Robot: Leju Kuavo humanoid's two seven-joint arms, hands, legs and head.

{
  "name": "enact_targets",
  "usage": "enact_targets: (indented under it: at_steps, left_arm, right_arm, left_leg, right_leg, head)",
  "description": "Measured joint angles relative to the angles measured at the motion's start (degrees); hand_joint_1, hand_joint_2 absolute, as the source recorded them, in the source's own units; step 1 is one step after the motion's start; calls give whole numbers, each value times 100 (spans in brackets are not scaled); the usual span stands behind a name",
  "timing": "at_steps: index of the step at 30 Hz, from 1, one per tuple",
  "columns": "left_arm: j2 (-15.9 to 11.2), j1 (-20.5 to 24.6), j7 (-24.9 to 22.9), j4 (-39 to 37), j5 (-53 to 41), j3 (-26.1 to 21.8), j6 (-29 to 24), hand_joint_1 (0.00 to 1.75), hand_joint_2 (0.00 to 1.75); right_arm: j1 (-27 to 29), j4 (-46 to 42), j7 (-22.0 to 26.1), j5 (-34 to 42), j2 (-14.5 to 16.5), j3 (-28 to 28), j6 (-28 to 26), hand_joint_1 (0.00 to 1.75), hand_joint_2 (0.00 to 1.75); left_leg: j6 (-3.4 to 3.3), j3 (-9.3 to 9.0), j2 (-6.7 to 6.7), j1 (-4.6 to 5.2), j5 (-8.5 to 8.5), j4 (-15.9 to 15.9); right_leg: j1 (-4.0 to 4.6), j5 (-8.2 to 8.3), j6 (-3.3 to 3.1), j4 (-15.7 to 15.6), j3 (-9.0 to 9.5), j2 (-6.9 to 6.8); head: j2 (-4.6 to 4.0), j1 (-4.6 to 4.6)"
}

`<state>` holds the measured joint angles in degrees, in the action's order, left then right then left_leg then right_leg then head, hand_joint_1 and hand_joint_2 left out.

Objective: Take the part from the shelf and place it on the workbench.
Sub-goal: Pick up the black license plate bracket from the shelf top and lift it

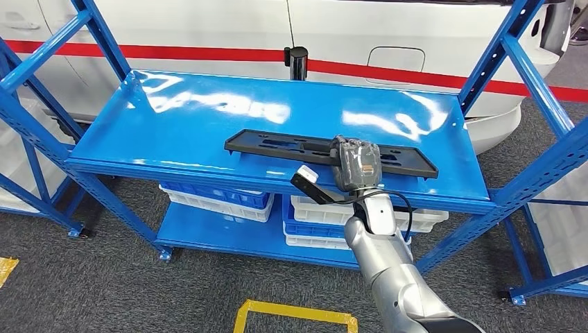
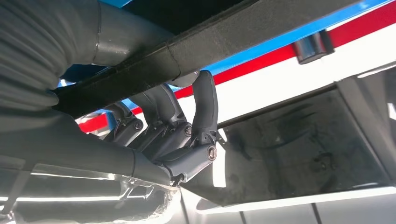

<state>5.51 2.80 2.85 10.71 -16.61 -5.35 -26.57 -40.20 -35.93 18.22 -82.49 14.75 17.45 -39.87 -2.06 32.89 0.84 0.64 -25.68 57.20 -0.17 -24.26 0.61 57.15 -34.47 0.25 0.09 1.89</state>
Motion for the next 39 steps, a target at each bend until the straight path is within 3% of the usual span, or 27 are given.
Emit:
enact_targets:
  at_steps: [13,17,22,28,33,39]
  left_arm:
    - [86,-11,1128,33,647,-603,486,0,175]
    - [121,-15,1716,50,806,-820,784,0,0]
    - [139,-16,1981,50,880,-1054,904,0,0]
    - [139,-15,1919,50,770,-1149,633,0,0]
    - [145,-15,1841,50,697,-1181,380,0,0]
    - [151,-15,1765,50,642,-1241,290,0,0]
  right_arm:
    - [5,-6,1134,714,-4,423,1,173,175]
    - [-46,82,1617,1056,-32,508,1,175,175]
    - [-239,320,1641,1045,-32,475,1,175,175]
    - [-421,608,1690,1218,22,373,3,175,175]
    - [-593,817,2125,2312,47,307,235,175,175]
    - [-676,803,2192,3477,-3,-296,620,175,175]
  left_leg:
    - [0,-4,-1,0,-1,0]
    - [0,-5,-1,0,-1,0]
    - [0,-6,-2,0,-1,0]
    - [0,-8,-2,-1,-1,0]
    - [0,-9,-2,-1,-1,-1]
    - [0,-15,-5,0,-1,-1]
  right_leg:
    - [0,0,0,0,4,1]
    - [0,0,0,0,6,1]
    - [0,0,0,0,8,2]
    - [1,0,0,0,8,2]
    - [1,0,0,1,9,3]
    - [0,0,0,0,14,4]
  head:
    - [0,1]
    - [0,0]
    - [0,0]
    - [0,0]
    - [0,0]
    - [0,0]
